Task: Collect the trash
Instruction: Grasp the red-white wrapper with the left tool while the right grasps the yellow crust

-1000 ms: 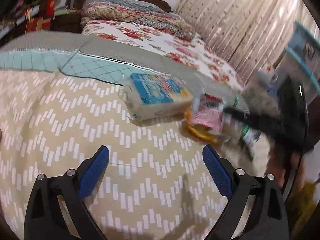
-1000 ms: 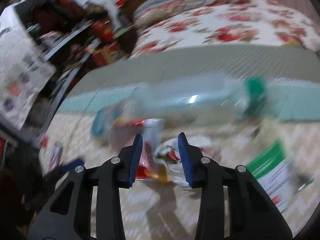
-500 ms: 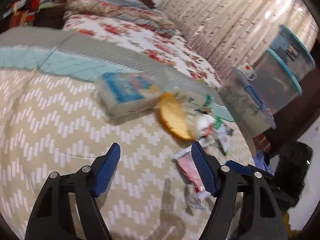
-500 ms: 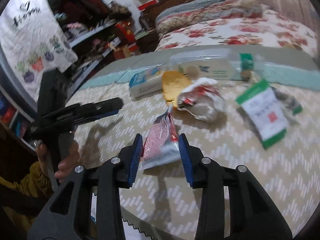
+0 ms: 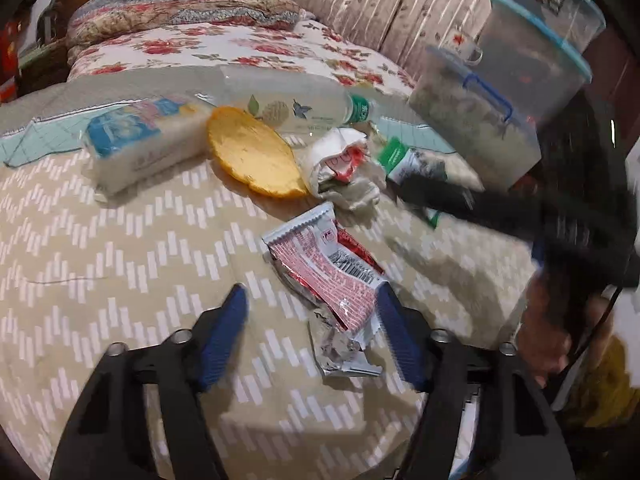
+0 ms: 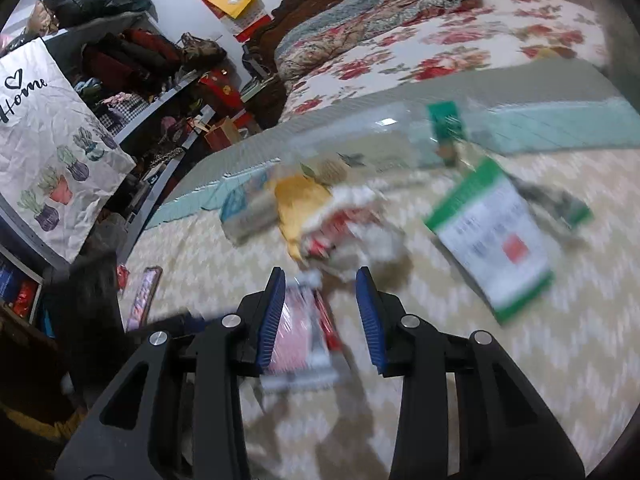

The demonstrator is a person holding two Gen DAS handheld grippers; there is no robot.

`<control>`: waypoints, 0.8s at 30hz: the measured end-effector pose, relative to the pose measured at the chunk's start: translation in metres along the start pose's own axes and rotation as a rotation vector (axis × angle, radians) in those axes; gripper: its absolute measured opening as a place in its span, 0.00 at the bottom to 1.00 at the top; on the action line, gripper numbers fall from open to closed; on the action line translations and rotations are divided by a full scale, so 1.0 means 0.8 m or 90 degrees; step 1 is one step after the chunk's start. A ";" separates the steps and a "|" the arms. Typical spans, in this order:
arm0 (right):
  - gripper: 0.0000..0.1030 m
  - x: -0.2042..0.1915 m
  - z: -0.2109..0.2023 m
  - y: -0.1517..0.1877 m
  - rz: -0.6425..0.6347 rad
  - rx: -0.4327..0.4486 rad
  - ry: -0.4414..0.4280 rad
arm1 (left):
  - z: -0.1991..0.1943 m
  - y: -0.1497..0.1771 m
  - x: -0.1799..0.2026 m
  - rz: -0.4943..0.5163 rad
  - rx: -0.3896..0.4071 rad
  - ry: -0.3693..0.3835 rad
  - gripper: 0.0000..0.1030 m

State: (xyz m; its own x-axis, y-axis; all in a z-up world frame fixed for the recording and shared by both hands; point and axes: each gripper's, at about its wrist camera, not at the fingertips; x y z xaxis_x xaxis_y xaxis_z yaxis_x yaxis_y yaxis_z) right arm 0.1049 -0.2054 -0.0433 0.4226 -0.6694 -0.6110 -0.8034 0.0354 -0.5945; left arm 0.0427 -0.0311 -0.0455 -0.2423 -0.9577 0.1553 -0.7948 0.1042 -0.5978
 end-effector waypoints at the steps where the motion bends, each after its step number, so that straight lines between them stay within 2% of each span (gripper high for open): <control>1: 0.38 -0.005 0.009 -0.009 -0.010 -0.001 0.004 | 0.003 0.001 0.004 0.010 -0.006 0.001 0.34; 2: 0.38 -0.007 0.015 -0.013 -0.017 -0.002 0.006 | 0.006 0.002 0.010 0.022 -0.012 -0.006 0.17; 3: 0.38 -0.011 0.022 -0.020 -0.025 -0.005 0.010 | 0.007 0.004 0.014 0.031 -0.008 -0.024 0.11; 5: 0.38 -0.020 0.030 -0.032 -0.039 -0.006 0.016 | 0.007 0.005 0.014 0.041 -0.006 -0.027 0.08; 8: 0.39 -0.038 0.035 -0.058 -0.080 -0.008 0.029 | 0.000 0.007 -0.005 0.020 0.002 -0.032 0.08; 11: 0.40 -0.042 0.055 -0.078 -0.111 -0.051 0.050 | -0.010 0.009 -0.041 -0.024 0.010 -0.039 0.08; 14: 0.45 -0.016 0.094 -0.099 -0.073 -0.124 0.064 | -0.015 0.010 -0.075 -0.070 0.015 -0.058 0.08; 18: 0.51 0.012 0.127 -0.114 -0.032 -0.157 0.069 | -0.023 0.017 -0.104 -0.113 0.021 -0.050 0.08; 21: 0.51 0.017 0.148 -0.112 -0.022 -0.196 0.045 | -0.024 0.015 -0.107 -0.117 0.025 -0.051 0.08; 23: 0.50 0.006 0.160 -0.104 -0.047 -0.227 0.038 | -0.026 0.018 -0.108 -0.119 0.027 -0.051 0.08; 24: 0.43 0.001 0.161 -0.101 -0.063 -0.233 0.039 | -0.027 0.019 -0.109 -0.121 0.027 -0.049 0.08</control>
State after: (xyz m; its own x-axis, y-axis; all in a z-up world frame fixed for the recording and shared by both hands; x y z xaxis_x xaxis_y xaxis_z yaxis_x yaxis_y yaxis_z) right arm 0.2242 -0.1128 -0.0631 0.4880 -0.7001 -0.5212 -0.8617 -0.2915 -0.4153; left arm 0.0397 0.0600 -0.0511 -0.0464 -0.9768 0.2091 -0.7979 -0.0897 -0.5960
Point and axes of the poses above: each gripper's, at about its wrist camera, not at the fingertips, and z roughly the way its jaws point, x to its right, y to its underside, and after that the axes turned 8 degrees about -y, right-handed
